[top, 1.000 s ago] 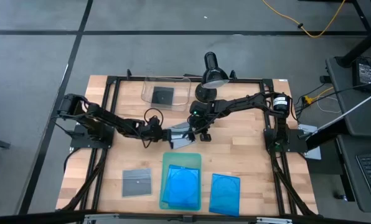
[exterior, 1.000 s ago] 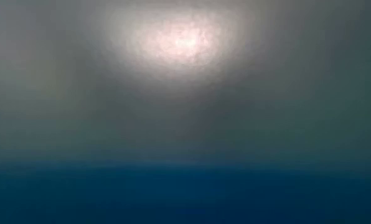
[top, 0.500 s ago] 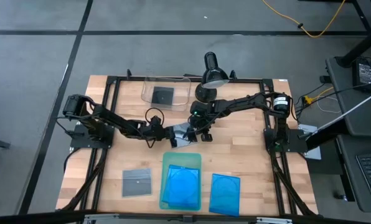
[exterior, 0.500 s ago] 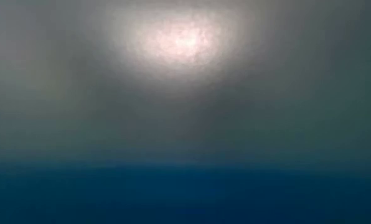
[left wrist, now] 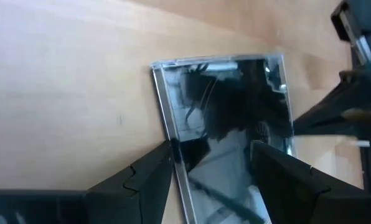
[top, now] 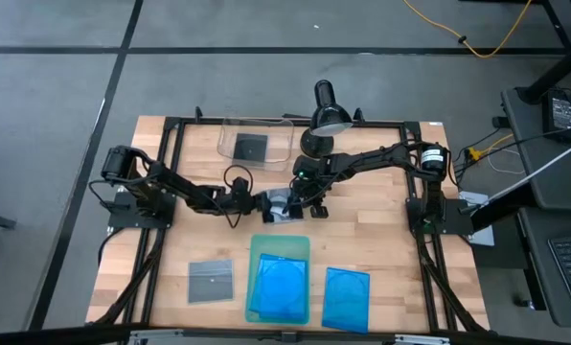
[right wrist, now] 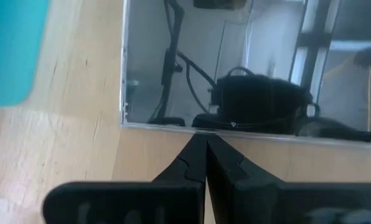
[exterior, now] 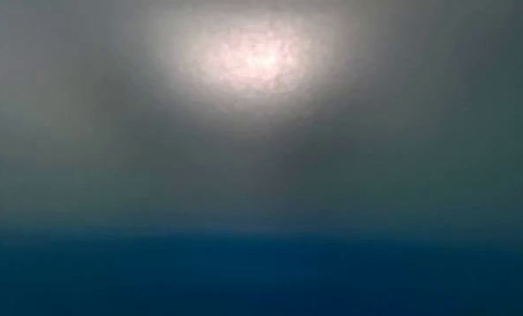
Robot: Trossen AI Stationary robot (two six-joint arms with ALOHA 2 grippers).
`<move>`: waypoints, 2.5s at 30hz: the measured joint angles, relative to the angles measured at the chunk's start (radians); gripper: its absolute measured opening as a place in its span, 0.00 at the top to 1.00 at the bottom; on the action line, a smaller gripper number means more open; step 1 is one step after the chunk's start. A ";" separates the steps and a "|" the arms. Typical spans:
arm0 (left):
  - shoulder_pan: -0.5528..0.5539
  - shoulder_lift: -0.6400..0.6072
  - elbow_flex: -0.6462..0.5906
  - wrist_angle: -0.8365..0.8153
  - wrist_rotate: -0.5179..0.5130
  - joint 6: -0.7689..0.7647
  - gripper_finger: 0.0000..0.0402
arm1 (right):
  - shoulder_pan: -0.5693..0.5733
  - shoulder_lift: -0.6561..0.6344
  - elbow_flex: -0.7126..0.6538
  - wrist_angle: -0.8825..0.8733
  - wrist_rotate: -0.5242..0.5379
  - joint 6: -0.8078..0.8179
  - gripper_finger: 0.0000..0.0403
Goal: Pick & place jewel cases by type
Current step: Put the top black CD case into the transparent bin
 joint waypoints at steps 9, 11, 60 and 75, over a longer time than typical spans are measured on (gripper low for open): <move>0.002 -0.041 0.000 -0.004 -0.027 0.027 0.49 | 0.000 -0.001 -0.006 0.009 0.001 -0.013 0.99; 0.002 -0.055 0.000 -0.006 -0.035 0.042 0.49 | 0.000 0.000 -0.007 0.009 0.001 -0.013 0.99; 0.044 -0.142 0.044 0.066 0.033 0.191 0.68 | 0.000 0.003 -0.007 0.079 -0.007 0.027 0.99; 0.059 -0.143 0.044 -0.011 0.067 0.175 0.90 | 0.000 0.002 -0.008 0.048 -0.011 0.031 0.99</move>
